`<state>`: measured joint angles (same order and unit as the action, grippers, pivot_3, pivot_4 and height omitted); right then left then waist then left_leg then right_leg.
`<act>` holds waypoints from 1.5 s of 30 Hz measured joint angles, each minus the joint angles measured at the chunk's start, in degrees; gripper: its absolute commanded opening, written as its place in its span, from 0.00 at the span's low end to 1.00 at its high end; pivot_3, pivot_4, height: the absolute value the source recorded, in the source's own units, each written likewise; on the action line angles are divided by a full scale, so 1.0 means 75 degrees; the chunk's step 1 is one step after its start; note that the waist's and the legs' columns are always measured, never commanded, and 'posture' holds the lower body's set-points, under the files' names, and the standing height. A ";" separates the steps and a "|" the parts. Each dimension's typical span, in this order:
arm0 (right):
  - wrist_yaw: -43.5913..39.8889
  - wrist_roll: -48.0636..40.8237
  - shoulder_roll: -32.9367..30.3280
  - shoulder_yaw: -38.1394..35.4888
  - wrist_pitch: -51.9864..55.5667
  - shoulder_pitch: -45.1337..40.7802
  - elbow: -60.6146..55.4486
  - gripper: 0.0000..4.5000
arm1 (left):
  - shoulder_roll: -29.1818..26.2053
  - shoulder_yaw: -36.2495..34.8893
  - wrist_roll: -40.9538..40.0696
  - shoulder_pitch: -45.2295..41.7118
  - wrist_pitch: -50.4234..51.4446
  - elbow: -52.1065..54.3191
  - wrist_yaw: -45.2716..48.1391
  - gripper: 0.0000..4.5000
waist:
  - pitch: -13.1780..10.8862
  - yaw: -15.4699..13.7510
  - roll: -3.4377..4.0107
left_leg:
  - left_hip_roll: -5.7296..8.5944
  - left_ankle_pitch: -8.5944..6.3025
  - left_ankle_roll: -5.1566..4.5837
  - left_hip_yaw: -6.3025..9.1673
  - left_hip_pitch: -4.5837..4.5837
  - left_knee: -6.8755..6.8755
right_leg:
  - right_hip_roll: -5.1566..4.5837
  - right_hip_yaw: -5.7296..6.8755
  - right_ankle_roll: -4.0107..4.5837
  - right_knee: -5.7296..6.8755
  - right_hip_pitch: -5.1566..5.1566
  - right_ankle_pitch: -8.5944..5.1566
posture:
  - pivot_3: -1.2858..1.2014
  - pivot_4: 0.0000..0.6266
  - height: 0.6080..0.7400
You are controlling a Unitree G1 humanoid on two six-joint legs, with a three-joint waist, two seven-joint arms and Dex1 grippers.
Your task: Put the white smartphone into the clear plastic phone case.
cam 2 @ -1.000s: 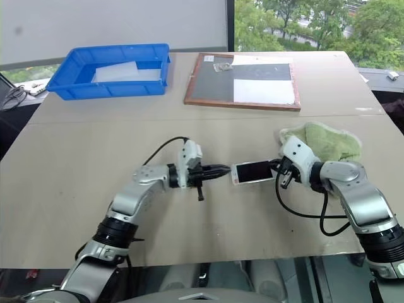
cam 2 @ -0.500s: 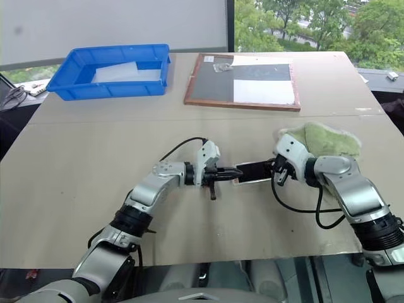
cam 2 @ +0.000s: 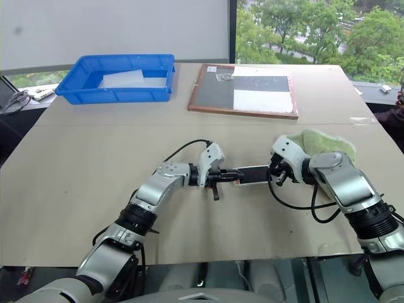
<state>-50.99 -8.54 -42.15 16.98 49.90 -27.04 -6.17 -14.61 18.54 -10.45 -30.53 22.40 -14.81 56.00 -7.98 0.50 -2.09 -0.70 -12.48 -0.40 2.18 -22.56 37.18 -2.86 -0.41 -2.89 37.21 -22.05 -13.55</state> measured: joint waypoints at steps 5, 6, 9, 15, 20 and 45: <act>-0.0123 0.0389 0.0513 0.0332 -0.0214 -0.0428 0.0968 0.00 | 0.0086 -0.0003 0.0061 0.0014 0.0050 -0.0219 -0.0137 0.02 | 0.0115 0.0047 -0.0077 | -0.0035 -0.0020 0.0033 -0.0003 0.0083 -0.0037 | -0.0034 0.0013 0.0000 -0.0049 0.0078 -0.0001 | 0.52 0.24 1.00; -0.0134 0.0435 0.0566 0.0348 -0.0245 -0.0455 0.1038 0.00 | 0.0093 -0.0001 0.0065 0.0013 0.0051 -0.0219 -0.0141 0.02 | 0.0128 0.0052 -0.0085 | -0.0043 -0.0022 0.0037 -0.0005 0.0090 -0.0041 | -0.0035 0.0015 0.0001 -0.0059 0.0084 -0.0001 | 0.52 0.24 1.00; -0.0184 0.0640 0.0735 0.0361 -0.0508 -0.0508 0.1278 0.00 | 0.0121 0.0002 0.0102 0.0030 0.0072 -0.0217 -0.0151 0.02 | 0.0154 0.0064 -0.0091 | -0.0051 -0.0026 0.0044 -0.0003 0.0107 -0.0049 | -0.0054 0.0001 0.0000 -0.0067 0.0098 -0.0002 | 0.52 0.24 1.00; -0.0081 0.0582 0.1078 -0.0086 -0.1984 0.0293 0.1071 0.00 | 0.0137 -0.0044 0.0157 0.0070 0.0087 -0.0216 -0.0266 0.02 | 0.0153 0.0059 -0.0063 | -0.0056 -0.0026 0.0044 -0.0006 0.0105 -0.0093 | -0.0054 0.0006 0.0002 -0.0072 0.0080 -0.0002 | 0.52 0.24 1.00; 0.0377 0.0102 0.1673 -0.1069 -0.3665 0.1592 0.0733 0.00 | 0.0278 -0.0586 -0.0140 0.0359 -0.0393 -0.0053 -0.0390 0.02 | 0.0079 0.0040 0.0034 | -0.0043 -0.0007 0.0010 -0.0034 0.0059 -0.0121 | -0.0033 0.0028 0.0002 -0.0074 0.0025 -0.0001 | 0.52 0.24 1.00; 0.1164 -0.1286 0.1533 -0.2675 -0.3644 0.3145 -0.1324 0.99 | -0.0367 -0.2187 -0.1655 0.1234 -0.0189 0.1976 -0.0822 0.98 | -0.0183 0.0021 0.0166 | 0.0014 -0.0001 0.0004 -0.0064 -0.0172 -0.0103 | 0.0000 0.0018 -0.0002 -0.0051 -0.0189 0.0040 | 0.52 0.24 1.00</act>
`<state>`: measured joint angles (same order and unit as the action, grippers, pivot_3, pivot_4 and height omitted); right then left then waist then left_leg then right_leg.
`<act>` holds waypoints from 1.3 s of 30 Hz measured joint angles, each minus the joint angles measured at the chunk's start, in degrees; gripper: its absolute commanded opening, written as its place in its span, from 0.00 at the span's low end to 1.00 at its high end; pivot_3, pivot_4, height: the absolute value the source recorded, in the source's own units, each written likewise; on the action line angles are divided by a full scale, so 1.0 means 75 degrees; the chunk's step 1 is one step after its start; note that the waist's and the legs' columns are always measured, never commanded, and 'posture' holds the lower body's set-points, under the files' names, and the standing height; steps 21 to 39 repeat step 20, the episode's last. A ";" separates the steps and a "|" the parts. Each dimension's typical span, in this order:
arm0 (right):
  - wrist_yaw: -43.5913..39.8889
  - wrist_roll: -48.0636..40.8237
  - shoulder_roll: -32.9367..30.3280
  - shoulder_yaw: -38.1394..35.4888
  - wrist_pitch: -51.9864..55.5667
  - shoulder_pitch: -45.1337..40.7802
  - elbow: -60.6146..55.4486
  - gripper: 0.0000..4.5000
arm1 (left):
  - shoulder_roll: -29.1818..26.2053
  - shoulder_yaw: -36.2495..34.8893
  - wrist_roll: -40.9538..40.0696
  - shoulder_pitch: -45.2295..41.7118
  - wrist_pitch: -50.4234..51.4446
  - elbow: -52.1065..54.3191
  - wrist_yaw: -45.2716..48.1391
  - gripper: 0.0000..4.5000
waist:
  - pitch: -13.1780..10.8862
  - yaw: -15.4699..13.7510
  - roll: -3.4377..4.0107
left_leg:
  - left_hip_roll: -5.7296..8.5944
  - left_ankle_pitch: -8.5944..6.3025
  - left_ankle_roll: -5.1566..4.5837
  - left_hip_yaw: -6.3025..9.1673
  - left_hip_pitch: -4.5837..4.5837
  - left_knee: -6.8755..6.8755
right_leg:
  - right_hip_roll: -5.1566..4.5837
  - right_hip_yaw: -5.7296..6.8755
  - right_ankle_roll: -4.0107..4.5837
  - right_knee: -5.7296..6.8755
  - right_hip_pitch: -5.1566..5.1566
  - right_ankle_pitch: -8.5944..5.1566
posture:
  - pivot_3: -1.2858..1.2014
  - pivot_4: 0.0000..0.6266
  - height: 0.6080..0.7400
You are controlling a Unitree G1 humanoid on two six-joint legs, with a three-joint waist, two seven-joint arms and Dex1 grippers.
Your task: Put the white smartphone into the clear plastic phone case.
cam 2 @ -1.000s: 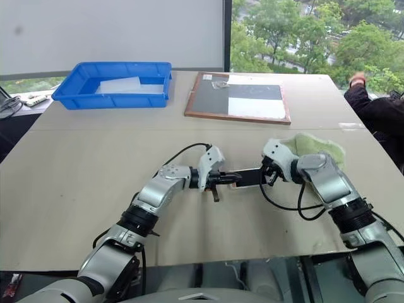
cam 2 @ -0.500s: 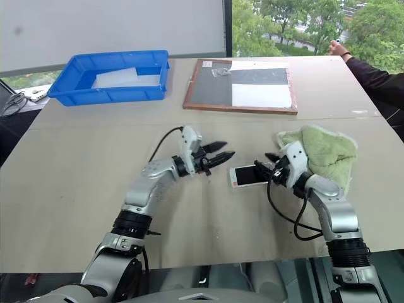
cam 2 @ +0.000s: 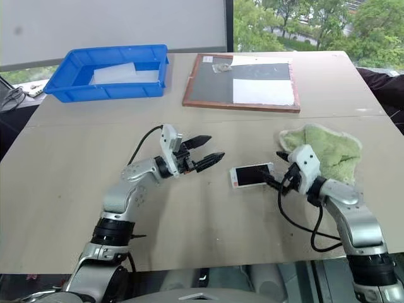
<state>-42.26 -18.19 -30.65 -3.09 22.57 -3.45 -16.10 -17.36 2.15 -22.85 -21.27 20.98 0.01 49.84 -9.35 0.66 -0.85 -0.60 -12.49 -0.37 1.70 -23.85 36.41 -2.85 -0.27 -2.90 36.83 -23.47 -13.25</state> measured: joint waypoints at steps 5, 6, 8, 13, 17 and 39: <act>-0.0074 -0.0213 -0.0312 -0.0553 -0.0110 0.1134 -0.0691 0.99 | -0.0486 -0.0230 -0.0224 0.0730 0.0023 0.0627 0.0117 0.98 | -0.0003 -0.0003 0.0002 | -0.0003 0.0000 0.0000 -0.0006 0.0004 0.0005 | 0.0000 -0.0006 -0.0015 0.0001 0.0001 -0.0010 | 0.52 0.24 1.00; -0.0075 -0.0269 -0.0387 -0.0738 -0.0116 0.1410 -0.0864 0.99 | -0.0613 -0.0290 -0.0273 0.0933 0.0021 0.0814 0.0130 0.98 | -0.0003 -0.0006 0.0002 | -0.0004 0.0000 0.0000 -0.0006 0.0006 0.0005 | 0.0000 -0.0007 -0.0018 0.0001 0.0001 -0.0012 | 0.52 0.24 1.00; -0.0058 -0.0317 -0.0420 -0.1084 -0.0209 0.1918 -0.1104 0.99 | -0.0857 -0.0386 -0.0294 0.1334 0.0021 0.1124 0.0152 0.98 | -0.0003 -0.0007 0.0003 | -0.0006 0.0000 0.0000 -0.0006 0.0006 0.0004 | -0.0001 -0.0009 -0.0012 0.0001 0.0001 -0.0016 | 0.52 0.24 1.00; -0.0009 -0.0560 -0.0257 -0.2315 -0.0553 0.3540 -0.1553 0.99 | -0.1523 -0.0857 -0.0293 0.2764 0.0008 0.1796 0.0109 0.98 | -0.0005 -0.0022 0.0005 | -0.0035 -0.0001 0.0001 0.0001 0.0010 0.0001 | -0.0003 -0.0020 0.0010 0.0000 -0.0001 -0.0034 | 0.52 0.24 1.00; -0.0166 -0.0681 -0.0087 -0.2792 -0.1094 0.4369 -0.1835 0.99 | -0.1664 -0.1439 -0.0655 0.3125 0.0162 0.2041 -0.0045 0.98 | -0.0005 -0.0029 0.0005 | -0.0058 -0.0001 0.0001 0.0003 0.0018 0.0020 | -0.0005 -0.0021 0.0006 0.0001 0.0002 -0.0036 | 0.52 0.24 1.00; -0.0207 -0.0706 -0.0016 -0.2938 -0.1316 0.4600 -0.1853 0.99 | -0.1681 -0.1700 -0.0876 0.3130 0.0275 0.2042 -0.0173 0.98 | -0.0004 -0.0030 0.0007 | -0.0063 -0.0001 0.0001 0.0001 0.0018 0.0025 | -0.0006 -0.0021 0.0006 0.0001 0.0002 -0.0036 | 0.52 0.24 1.00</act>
